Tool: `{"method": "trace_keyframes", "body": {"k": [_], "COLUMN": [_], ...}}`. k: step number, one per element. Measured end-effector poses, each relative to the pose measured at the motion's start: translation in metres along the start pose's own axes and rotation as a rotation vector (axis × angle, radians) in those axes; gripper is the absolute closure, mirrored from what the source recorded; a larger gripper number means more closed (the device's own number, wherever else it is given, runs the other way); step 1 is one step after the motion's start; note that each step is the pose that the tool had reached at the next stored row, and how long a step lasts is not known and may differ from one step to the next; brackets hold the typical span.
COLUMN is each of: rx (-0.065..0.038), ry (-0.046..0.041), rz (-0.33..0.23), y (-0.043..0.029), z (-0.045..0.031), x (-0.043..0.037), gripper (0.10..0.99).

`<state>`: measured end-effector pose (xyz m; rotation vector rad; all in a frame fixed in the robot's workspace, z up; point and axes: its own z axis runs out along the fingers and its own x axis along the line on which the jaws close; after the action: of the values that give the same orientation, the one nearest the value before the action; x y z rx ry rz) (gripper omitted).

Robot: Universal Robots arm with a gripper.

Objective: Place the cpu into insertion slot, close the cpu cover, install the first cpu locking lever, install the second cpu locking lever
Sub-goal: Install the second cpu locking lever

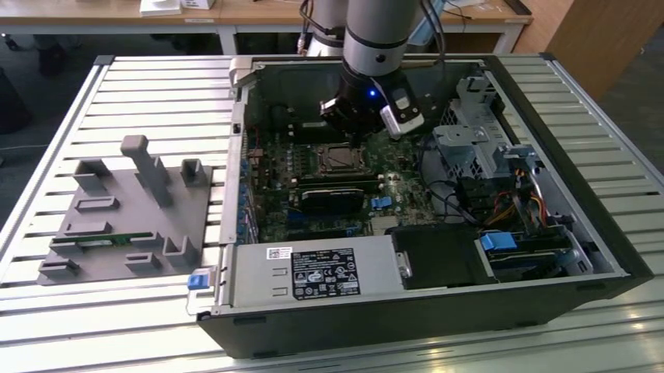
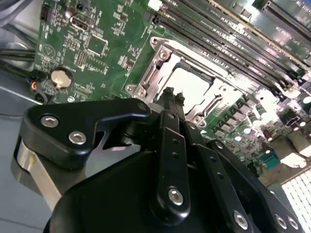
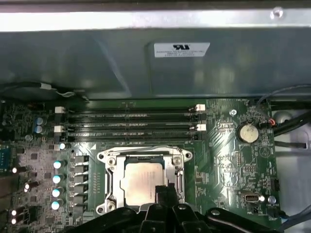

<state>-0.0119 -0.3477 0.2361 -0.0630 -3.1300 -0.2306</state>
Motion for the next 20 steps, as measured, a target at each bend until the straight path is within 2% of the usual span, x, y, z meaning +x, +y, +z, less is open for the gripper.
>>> {"method": "trace_keyframes", "body": {"k": [4,15,20], "rx": [0.0,0.0,0.0], "ry": [0.0004,0.0003,0.0004], "rz": [-0.001,0.0,0.0], "y": [-0.0081,-0.0285,-0.03], "z": [0.0018,0.001,0.0024], "x": [-0.0003,-0.0007,0.0094], "gripper": [0.98,0.98,0.98]}}
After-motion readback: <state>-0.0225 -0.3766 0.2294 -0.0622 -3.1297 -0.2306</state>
